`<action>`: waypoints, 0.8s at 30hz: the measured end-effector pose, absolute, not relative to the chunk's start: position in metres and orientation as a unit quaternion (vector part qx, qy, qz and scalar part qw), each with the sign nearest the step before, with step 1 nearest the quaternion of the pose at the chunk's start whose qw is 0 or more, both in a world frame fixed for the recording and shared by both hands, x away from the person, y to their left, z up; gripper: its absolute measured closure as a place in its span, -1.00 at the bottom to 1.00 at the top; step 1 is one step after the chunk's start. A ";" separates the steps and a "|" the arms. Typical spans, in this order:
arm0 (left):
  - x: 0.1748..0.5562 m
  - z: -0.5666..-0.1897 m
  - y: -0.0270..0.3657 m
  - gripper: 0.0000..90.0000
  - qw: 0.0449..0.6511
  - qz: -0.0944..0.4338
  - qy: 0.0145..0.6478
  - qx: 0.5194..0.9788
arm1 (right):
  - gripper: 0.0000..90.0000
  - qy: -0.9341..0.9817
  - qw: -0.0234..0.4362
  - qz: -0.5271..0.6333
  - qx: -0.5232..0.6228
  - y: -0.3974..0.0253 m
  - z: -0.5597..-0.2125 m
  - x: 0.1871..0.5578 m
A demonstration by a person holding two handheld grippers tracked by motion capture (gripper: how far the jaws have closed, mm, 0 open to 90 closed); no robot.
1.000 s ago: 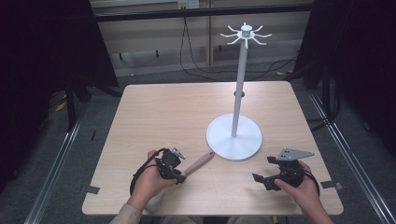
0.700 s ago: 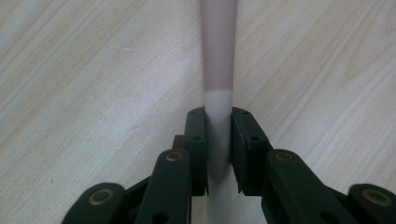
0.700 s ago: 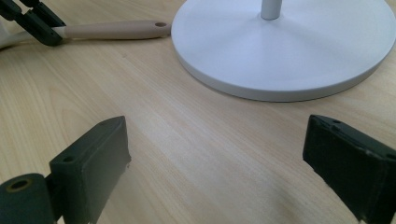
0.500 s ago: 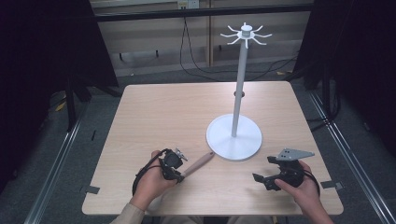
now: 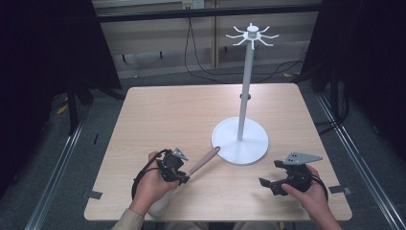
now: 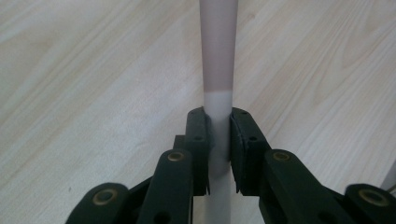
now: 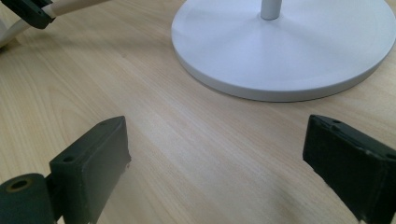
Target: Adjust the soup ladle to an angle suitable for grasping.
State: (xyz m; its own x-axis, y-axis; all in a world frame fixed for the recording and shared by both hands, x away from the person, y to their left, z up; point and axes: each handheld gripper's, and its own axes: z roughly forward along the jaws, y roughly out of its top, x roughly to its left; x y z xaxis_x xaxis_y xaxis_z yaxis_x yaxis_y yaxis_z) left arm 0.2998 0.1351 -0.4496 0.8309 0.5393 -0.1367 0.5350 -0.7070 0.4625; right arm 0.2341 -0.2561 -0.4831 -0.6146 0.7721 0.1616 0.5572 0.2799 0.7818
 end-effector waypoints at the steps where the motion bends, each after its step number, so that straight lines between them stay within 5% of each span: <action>1: 0.300 -0.448 0.136 0.75 0.255 0.004 0.290 0.923 | -0.85 0.790 0.125 0.428 0.420 -0.256 -0.483 0.234; 24: 0.301 -0.424 0.150 0.76 0.377 0.052 0.323 0.866 | -0.85 0.791 0.128 0.427 0.419 -0.256 -0.484 0.235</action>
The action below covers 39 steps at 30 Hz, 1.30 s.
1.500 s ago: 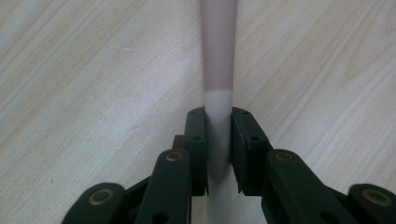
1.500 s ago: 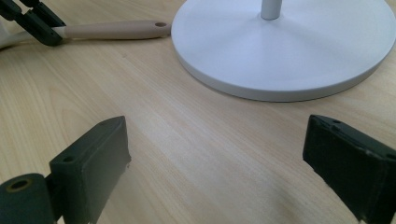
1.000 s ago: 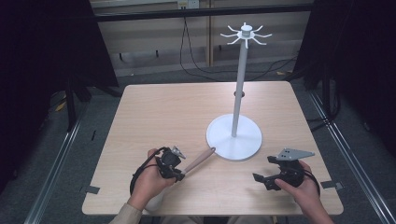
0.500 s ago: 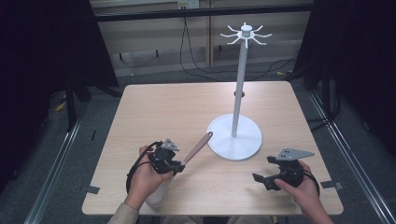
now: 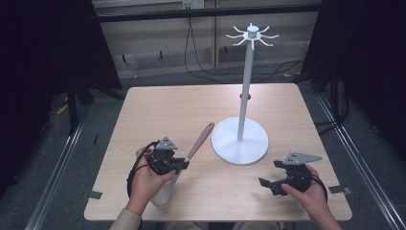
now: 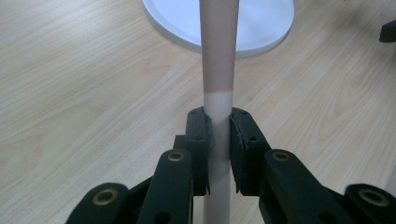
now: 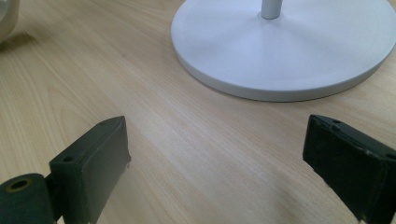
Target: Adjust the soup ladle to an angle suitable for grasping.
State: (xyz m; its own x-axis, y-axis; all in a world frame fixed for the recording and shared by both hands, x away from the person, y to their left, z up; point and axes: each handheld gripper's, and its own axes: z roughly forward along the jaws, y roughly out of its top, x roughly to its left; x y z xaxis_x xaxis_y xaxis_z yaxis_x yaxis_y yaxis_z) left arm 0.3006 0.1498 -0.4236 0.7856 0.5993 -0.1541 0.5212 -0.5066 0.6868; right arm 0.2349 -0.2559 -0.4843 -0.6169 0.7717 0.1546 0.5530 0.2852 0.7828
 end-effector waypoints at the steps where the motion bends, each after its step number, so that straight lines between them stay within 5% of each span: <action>1: 0.301 -0.422 0.150 0.76 0.380 0.056 0.321 0.866 | -0.85 0.791 0.128 0.427 0.419 -0.256 -0.484 0.235; 39: 0.310 -0.384 0.138 0.75 0.462 0.080 0.318 0.824 | -0.89 0.785 0.129 0.433 0.424 -0.258 -0.484 0.234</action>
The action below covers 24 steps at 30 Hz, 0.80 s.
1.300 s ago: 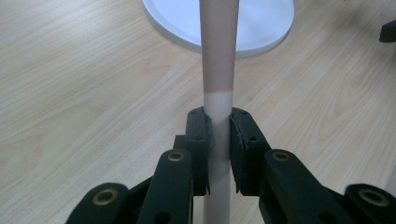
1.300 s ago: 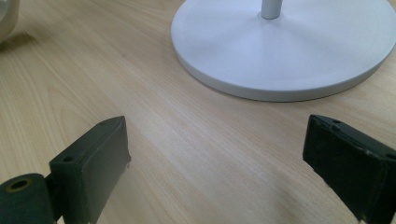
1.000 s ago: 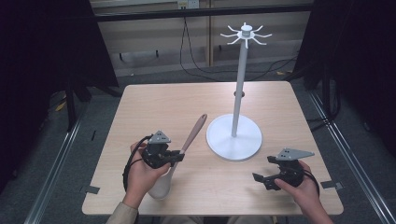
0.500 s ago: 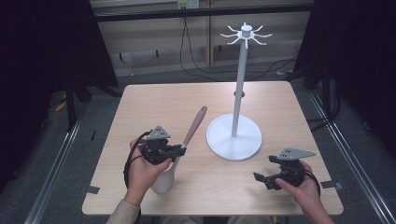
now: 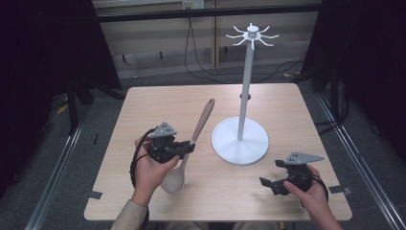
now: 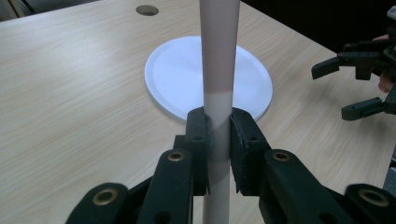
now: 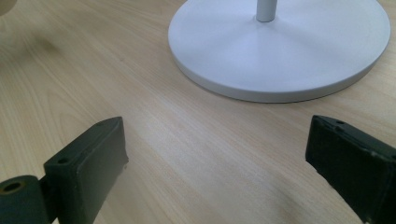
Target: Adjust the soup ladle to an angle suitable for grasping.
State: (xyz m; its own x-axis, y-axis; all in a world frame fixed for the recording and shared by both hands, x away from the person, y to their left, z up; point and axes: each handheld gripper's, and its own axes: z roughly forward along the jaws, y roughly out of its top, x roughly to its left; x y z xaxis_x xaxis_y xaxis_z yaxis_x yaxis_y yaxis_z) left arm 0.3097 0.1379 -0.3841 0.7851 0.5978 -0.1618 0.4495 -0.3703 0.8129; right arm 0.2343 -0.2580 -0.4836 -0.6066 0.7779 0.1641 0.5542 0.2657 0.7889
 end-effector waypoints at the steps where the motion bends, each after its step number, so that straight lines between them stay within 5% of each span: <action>1: 0.310 -0.381 0.138 0.75 0.469 0.085 0.316 0.820 | -0.89 0.785 0.129 0.432 0.424 -0.258 -0.484 0.234; 24: 0.317 -0.350 0.129 0.75 0.509 0.087 0.307 0.800 | -0.89 0.784 0.128 0.432 0.426 -0.259 -0.484 0.235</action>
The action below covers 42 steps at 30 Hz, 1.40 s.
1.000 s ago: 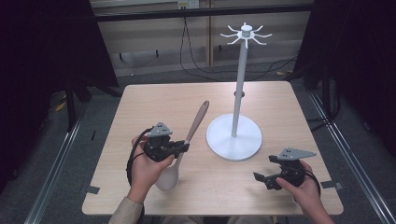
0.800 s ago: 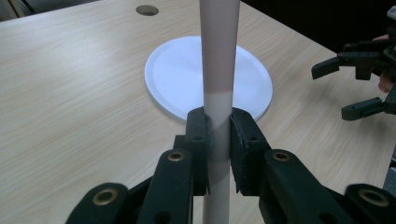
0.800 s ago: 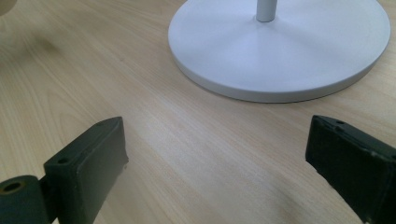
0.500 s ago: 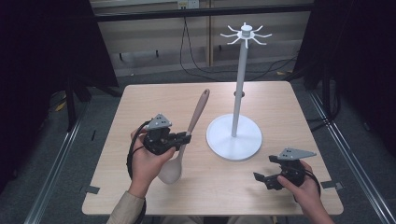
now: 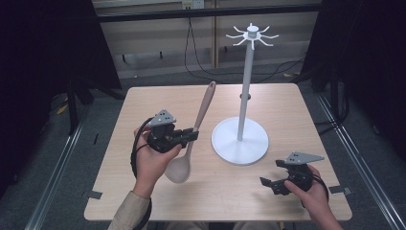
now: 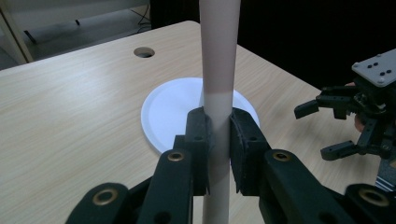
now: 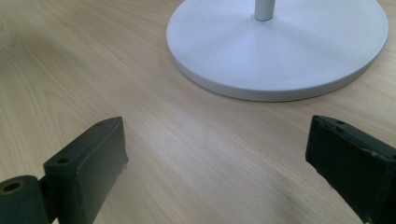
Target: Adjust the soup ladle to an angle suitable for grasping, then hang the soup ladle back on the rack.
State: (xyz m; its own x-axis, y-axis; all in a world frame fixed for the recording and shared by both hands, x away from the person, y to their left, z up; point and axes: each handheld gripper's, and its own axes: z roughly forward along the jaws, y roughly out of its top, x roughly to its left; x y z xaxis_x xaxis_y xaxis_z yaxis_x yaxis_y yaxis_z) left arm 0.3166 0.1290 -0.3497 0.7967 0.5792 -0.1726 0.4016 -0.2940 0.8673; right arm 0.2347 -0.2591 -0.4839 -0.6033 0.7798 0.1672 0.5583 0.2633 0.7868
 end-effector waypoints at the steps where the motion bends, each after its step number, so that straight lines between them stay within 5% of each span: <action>1: 0.317 -0.348 0.129 0.75 0.510 0.089 0.308 0.799 | -0.89 0.784 0.128 0.432 0.426 -0.259 -0.484 0.235; 42: 0.321 -0.298 0.110 0.75 0.549 0.096 0.278 0.782 | -0.89 0.785 0.130 0.434 0.424 -0.258 -0.482 0.234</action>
